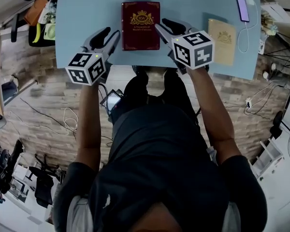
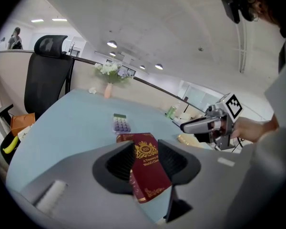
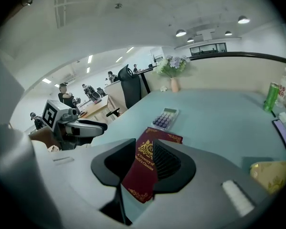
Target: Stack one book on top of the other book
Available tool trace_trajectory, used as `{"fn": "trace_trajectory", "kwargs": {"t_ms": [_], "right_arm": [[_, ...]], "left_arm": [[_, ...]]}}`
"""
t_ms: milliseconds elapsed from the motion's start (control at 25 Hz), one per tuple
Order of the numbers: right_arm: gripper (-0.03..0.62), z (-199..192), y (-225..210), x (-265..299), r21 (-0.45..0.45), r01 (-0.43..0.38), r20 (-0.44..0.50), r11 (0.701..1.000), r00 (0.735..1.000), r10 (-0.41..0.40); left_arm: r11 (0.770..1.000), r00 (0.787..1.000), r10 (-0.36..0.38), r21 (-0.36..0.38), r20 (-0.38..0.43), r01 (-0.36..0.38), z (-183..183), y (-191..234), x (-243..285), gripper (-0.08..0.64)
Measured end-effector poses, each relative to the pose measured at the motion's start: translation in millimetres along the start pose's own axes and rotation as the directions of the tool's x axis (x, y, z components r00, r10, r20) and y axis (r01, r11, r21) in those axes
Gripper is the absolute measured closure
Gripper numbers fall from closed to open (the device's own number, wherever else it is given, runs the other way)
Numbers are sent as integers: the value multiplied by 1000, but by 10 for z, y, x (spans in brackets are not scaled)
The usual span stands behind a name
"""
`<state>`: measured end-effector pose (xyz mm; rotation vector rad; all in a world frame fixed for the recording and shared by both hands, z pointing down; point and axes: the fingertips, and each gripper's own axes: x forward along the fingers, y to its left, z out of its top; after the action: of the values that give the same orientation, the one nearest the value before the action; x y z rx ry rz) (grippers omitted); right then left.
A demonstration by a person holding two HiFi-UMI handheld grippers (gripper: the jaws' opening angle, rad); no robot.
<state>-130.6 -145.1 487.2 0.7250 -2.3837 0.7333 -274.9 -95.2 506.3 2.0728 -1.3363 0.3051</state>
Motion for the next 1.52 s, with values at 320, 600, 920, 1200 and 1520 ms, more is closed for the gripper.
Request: {"fn": "trace_trajectory", "kwargs": {"t_ms": [320,600,920,1200,1520], "right_arm": [[488,-322,-231,249,49,19,-64,999,998,-16],[473,-653,-398,491,126,19,-132,992,991,-2],[431,-967,-480,784,237,-7,-192,972,980,54],[431,-1014,-452,913,313,-44,-186,949,977,107],[462,-977,-454,868,362,-29,-163,932,982,94]], "left_arm": [[999,998,17,-39,-60,-20,-308,161,221,357],[997,994,31,-73,-105,-39,-541,312,428,357],[993,989,10,-117,-147,-28,-717,415,646,357],[981,982,-62,-190,-179,28,-893,325,855,353],[981,986,-15,-194,-169,-18,-892,348,851,328]]}}
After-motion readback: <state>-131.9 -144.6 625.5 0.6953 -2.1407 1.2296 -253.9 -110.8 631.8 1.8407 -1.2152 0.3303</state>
